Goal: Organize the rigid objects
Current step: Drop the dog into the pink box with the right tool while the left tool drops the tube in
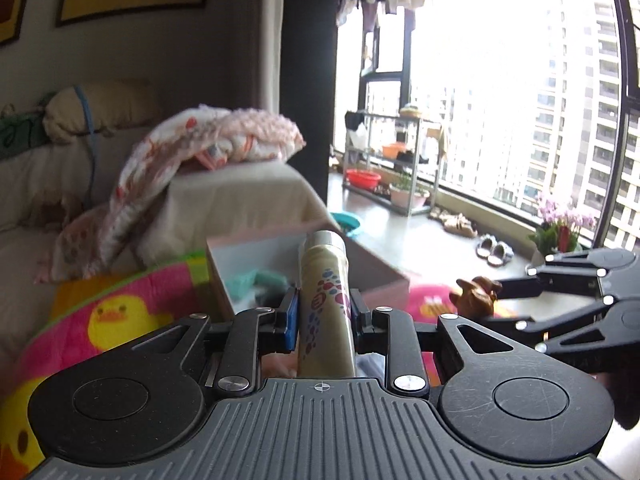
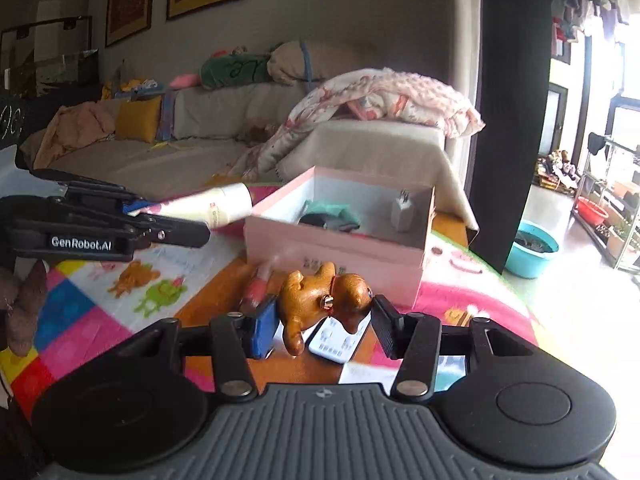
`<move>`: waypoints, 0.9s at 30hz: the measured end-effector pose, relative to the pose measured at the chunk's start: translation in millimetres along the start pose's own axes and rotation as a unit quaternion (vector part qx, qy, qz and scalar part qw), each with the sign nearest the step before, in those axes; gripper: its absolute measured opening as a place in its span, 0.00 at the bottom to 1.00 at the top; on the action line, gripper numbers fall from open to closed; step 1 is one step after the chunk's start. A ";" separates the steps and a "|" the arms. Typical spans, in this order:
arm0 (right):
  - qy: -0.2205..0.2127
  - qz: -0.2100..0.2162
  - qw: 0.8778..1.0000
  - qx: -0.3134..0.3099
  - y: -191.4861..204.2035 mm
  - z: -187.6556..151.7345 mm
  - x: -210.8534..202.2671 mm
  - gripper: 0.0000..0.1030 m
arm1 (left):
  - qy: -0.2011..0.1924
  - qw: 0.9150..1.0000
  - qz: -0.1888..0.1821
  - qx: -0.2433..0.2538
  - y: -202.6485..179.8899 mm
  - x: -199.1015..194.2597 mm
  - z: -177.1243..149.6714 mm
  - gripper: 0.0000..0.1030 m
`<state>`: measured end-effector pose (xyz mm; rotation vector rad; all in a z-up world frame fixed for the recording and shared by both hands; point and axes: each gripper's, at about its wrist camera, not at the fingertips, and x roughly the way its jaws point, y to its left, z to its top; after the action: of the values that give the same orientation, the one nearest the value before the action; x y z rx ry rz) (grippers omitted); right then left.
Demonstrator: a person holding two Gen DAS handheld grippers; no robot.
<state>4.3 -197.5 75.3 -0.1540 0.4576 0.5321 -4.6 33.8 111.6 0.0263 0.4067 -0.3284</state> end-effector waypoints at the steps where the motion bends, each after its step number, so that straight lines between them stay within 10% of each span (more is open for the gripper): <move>1: -0.007 -0.002 1.000 0.004 -4.3 10.3 2.9 0.49 | -0.008 1.000 -0.004 -0.005 4.6 8.2 13.8 0.27; 7: -0.022 -0.017 1.000 0.013 -20.2 72.8 45.2 0.49 | -0.015 0.999 -0.043 0.006 26.8 89.0 83.1 0.29; 12: 0.015 0.004 0.997 0.069 -37.9 97.9 87.5 0.60 | 0.041 0.998 -0.030 -0.040 55.0 141.8 79.0 0.29; 18: 0.014 -0.019 0.998 0.065 -37.8 36.9 55.5 0.74 | 0.017 0.996 0.033 -0.076 68.2 89.9 15.9 0.29; 24: 0.026 -0.112 0.993 0.025 -26.0 -38.3 30.5 0.77 | 0.062 0.990 0.018 -0.123 53.8 40.7 -54.6 0.29; 27: 0.053 -0.086 0.992 0.079 -33.7 -59.6 26.4 0.77 | 0.080 0.986 0.030 -0.143 43.0 31.9 -80.2 0.29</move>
<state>19.4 -229.6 11.1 -0.0685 0.5832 0.3186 5.9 71.9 23.6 -0.2158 0.6088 -0.2073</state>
